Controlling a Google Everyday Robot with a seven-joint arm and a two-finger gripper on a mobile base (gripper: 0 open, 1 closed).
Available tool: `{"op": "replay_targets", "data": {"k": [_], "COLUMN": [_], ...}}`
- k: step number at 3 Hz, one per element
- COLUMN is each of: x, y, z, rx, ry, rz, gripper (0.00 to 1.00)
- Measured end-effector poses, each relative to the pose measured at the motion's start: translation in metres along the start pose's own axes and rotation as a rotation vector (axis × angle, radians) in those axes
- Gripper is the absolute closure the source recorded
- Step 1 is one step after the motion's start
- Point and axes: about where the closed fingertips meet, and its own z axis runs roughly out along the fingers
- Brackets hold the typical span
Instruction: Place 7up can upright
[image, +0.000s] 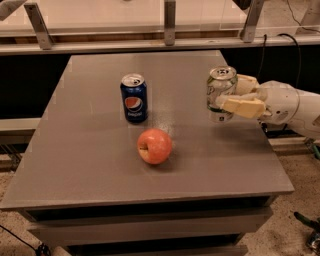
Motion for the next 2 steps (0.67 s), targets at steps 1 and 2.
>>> {"op": "replay_targets", "data": {"k": [1,2], "x": [0.012,0.025], "y": [0.002,0.005], "z": [-0.008,-0.013], "rx": [0.003,0.001], "ry": [-0.008,-0.020], "rz": [0.006,0.015], "gripper": [1.00,1.00]}}
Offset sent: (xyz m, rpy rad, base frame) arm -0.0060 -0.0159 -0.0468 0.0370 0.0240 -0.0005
